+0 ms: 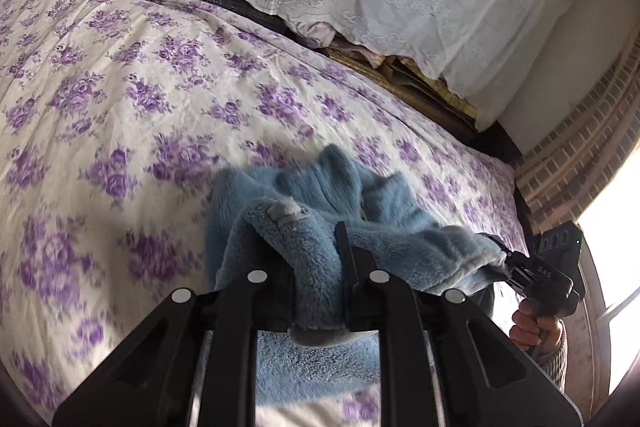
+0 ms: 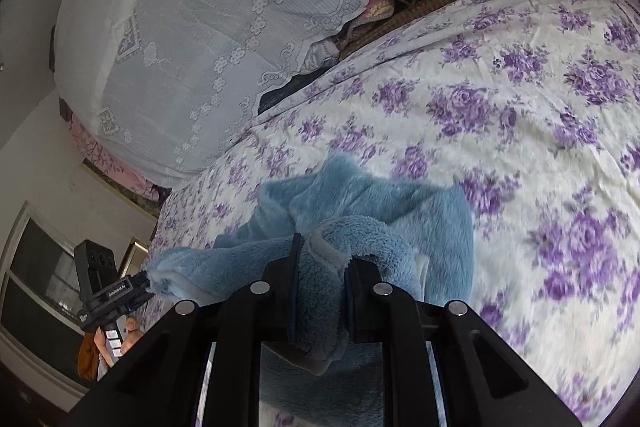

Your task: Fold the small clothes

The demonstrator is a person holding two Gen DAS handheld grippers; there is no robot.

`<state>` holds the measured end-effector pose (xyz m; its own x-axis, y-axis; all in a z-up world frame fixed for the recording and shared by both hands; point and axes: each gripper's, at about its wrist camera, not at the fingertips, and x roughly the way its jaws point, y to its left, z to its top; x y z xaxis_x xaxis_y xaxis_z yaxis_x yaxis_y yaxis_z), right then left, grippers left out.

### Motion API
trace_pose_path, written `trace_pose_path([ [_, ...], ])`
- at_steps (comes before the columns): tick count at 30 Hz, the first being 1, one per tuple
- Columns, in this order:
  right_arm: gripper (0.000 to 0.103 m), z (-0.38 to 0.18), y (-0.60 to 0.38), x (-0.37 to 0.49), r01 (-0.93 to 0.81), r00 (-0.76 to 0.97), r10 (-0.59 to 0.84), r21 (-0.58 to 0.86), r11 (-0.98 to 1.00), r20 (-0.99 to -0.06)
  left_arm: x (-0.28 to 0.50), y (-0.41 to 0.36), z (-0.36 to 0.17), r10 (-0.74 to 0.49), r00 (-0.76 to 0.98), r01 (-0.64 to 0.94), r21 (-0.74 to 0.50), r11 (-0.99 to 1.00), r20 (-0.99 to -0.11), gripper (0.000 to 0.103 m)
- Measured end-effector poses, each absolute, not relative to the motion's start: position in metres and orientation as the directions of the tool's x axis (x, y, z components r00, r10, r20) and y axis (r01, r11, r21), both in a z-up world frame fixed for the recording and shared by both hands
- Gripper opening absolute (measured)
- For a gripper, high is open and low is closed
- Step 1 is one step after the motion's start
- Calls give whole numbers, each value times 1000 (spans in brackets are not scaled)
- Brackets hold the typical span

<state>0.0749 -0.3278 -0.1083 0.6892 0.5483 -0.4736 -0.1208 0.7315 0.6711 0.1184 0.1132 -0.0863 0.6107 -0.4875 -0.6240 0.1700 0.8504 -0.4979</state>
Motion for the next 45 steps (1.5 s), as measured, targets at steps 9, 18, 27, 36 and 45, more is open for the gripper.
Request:
trace_pose_path([
  [9, 51, -147, -336, 131, -25, 697, 563, 770, 638, -444, 169, 117, -131, -447, 596, 52, -524, 850, -667, 19],
  [18, 73, -127, -355, 108, -129, 754, 598, 832, 540, -271, 148, 119, -109, -490, 687, 128, -574, 809, -537, 73],
  [27, 73, -92, -294, 107, -205, 723, 599, 720, 663, -346, 149, 94, -89, -498, 664, 179, -528, 830, -558, 79],
  [36, 72, -126, -227, 165, -170, 590, 734, 836, 521, -338, 212, 48, -135, -386, 561, 95, -406, 909, -733, 80],
  [45, 49, -148, -294, 160, -60, 727, 588, 820, 570, -355, 210, 75, -132, -225, 626, 24, -270, 963, -747, 79],
])
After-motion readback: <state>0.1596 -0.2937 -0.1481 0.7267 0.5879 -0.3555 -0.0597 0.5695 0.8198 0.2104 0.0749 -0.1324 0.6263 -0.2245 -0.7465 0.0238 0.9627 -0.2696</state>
